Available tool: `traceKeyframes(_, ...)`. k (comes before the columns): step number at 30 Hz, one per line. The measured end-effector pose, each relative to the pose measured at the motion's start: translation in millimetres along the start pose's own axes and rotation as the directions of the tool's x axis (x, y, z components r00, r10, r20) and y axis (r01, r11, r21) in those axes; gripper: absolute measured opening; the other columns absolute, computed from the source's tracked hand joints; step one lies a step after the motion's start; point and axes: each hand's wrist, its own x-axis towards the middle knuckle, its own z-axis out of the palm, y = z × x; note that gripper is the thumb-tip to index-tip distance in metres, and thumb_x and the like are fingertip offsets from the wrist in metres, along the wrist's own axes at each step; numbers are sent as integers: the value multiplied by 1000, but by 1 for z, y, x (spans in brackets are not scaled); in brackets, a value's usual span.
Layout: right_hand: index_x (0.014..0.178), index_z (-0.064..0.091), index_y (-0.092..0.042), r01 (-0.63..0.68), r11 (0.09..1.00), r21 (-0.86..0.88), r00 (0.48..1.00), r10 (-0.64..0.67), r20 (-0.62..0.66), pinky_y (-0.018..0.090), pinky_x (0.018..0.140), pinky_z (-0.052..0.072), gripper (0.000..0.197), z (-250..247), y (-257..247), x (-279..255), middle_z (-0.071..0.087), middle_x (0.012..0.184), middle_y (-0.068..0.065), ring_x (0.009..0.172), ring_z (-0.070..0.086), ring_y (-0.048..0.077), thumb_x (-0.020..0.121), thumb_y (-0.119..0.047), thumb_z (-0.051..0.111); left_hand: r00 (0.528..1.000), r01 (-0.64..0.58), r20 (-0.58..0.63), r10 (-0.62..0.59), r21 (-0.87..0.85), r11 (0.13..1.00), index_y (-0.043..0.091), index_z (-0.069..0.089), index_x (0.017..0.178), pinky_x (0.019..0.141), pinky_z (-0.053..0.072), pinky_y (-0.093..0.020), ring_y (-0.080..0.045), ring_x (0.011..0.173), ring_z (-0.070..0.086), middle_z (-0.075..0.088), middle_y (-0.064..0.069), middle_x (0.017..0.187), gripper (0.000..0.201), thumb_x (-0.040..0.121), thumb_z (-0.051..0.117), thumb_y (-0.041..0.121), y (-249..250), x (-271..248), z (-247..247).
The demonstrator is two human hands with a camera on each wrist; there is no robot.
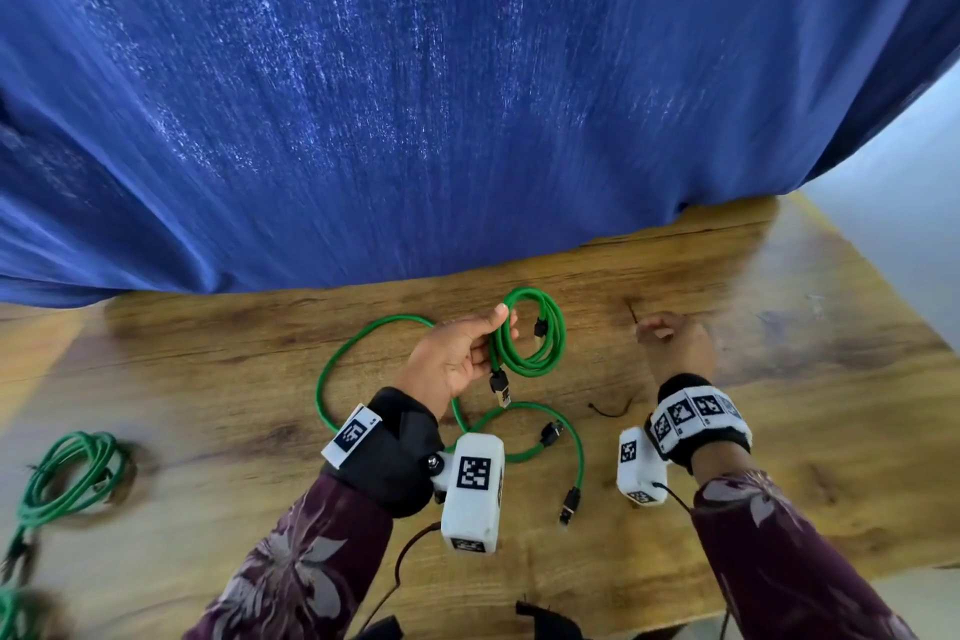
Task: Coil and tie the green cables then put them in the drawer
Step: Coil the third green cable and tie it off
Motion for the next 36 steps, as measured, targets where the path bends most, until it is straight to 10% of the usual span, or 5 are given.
traceKeyframes(6,76,58,-19,-68,796,602,994,5,106,21,61,53,16,-18,-29,-7,71,83,14,58,62,11,89,-10,59,999,-49,-23,48,-24,999,12,68,87,65,50,-25,-4,62,68,72,4,68,9,85,64,20,6,-9,-1)
traceKeyframes(15,80,62,-11,59,525,849,965,-249,87,14,61,52,18,-41,-78,-58,68,60,-6,56,62,2,86,5,57,989,-145,-26,144,-94,985,12,67,85,62,53,-22,-3,60,67,72,5,66,9,88,60,18,12,-35,-4)
traceKeyframes(31,82,61,-22,554,532,640,754,-646,-116,23,68,54,25,-43,-128,-123,68,79,-3,71,67,12,80,3,67,936,-340,62,347,-104,935,13,66,83,72,48,-26,-3,57,64,69,7,61,20,94,50,17,19,-98,2)
traceKeyframes(36,84,65,-14,744,437,506,612,-749,-254,27,71,55,22,-51,-140,-130,62,85,-3,78,63,8,75,6,69,922,-372,76,380,-103,923,13,64,85,63,49,-21,-4,58,62,67,8,59,22,96,46,16,19,-116,6)
